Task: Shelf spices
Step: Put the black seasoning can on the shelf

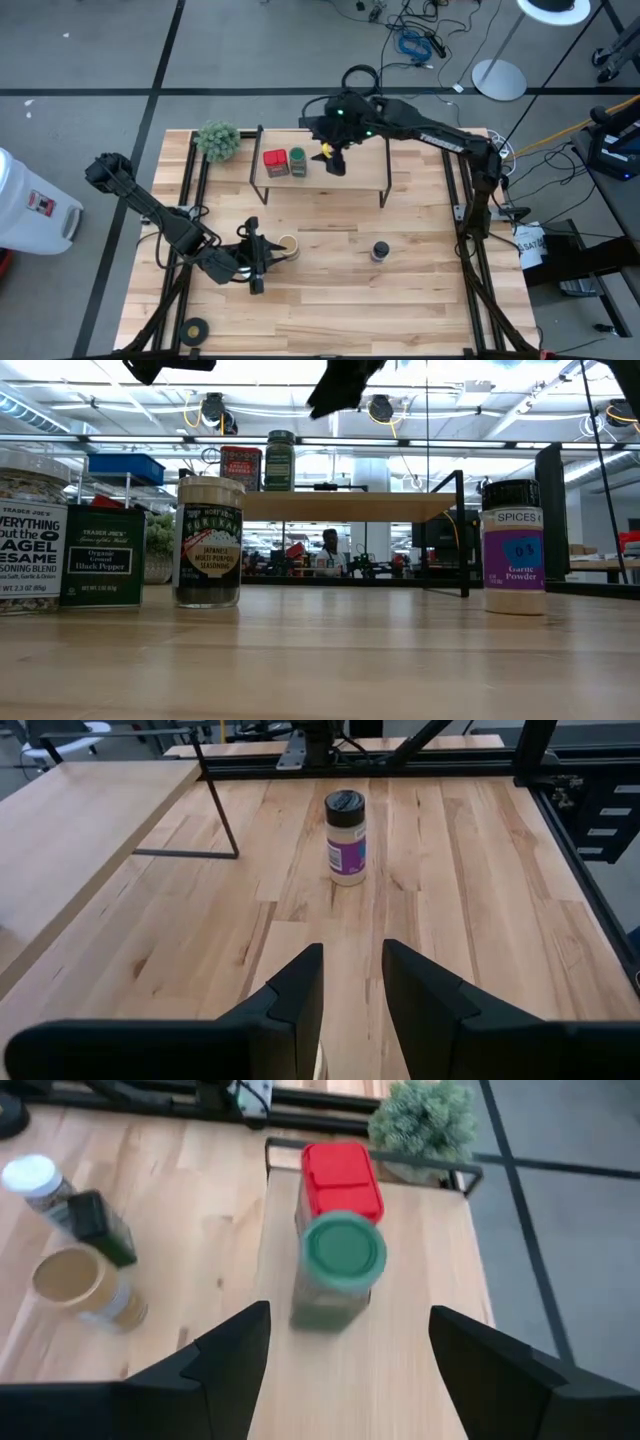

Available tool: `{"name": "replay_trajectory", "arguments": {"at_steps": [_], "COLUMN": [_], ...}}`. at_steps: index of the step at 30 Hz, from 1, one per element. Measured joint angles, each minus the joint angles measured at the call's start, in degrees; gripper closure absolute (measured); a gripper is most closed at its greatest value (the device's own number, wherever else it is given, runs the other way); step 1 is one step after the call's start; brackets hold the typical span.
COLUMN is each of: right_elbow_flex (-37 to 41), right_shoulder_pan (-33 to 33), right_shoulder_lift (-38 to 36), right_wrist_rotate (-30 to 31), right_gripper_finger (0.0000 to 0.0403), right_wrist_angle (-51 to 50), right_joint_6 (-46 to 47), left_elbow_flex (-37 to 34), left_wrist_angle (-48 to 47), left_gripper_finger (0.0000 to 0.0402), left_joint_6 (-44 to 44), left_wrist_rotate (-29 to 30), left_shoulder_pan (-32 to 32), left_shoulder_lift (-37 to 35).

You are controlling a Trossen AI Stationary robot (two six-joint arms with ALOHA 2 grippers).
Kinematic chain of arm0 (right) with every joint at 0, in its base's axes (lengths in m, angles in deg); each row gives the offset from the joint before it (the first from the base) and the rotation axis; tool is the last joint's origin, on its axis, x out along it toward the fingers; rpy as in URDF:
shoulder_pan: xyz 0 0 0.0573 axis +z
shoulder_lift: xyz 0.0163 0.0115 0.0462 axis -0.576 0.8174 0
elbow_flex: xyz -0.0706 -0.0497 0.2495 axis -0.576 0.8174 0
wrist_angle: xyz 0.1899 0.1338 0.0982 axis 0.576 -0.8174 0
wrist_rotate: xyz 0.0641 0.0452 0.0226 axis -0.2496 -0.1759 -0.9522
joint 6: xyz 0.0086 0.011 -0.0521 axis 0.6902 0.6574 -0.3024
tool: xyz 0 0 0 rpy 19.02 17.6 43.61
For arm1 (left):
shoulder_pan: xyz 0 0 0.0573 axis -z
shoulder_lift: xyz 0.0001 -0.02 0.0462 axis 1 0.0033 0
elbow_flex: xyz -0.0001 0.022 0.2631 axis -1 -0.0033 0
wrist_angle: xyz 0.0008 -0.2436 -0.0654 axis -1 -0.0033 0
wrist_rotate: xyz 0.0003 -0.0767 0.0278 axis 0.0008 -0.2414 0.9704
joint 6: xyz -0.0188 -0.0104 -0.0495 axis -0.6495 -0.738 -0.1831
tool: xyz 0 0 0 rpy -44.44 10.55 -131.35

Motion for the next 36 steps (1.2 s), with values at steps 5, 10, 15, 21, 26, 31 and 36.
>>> {"name": "replay_trajectory", "arguments": {"at_steps": [5, 10, 15, 21, 26, 31, 36], "right_elbow_flex": [-2.16, -1.69, 4.05, 21.12, 36.84, 50.03, 59.16], "right_shoulder_pan": [5.04, 11.95, 22.6, 38.63, 49.73, 56.64, 58.53], "right_shoulder_lift": [-4.95, -11.06, -17.4, -26.56, -31.92, -32.52, -30.64], "right_wrist_rotate": [6.54, 8.97, 12.14, 23.44, 30.86, 34.05, 35.73], "right_gripper_finger": [0.0141, 0.0141, 0.0142, 0.0142, 0.0142, 0.0142, 0.0142], "right_wrist_angle": [-9.42, -17.67, -22.35, -17.78, -5.16, 10.26, 28.51], "right_joint_6": [2.03, 10.44, 22.15, 35.25, 45.27, 48.96, 44.82], "left_elbow_flex": [0.0, 0.0, -0.02, -0.06, -0.06, 0.35, 0.44], "left_wrist_angle": [0.11, 0.46, 1.72, 0.02, -2.56, -11.57, -19.97], "left_gripper_finger": [0.0288, 0.0288, 0.0288, 0.0288, 0.0288, 0.0257, 0.0196], "left_joint_6": [-1.1, 1.25, 4.81, -5.64, -11.08, -20.33, -27.2], "left_wrist_rotate": [-0.02, -0.21, -0.61, -11.11, -11.56, -11.3, -9.67], "left_shoulder_pan": [1.12, 1.72, 1.44, 1.66, 3.47, 4.08, 4.08], "left_shoulder_lift": [0.0, 0.0, 0.0, 0.0, -0.1, -0.46, -0.44]}}
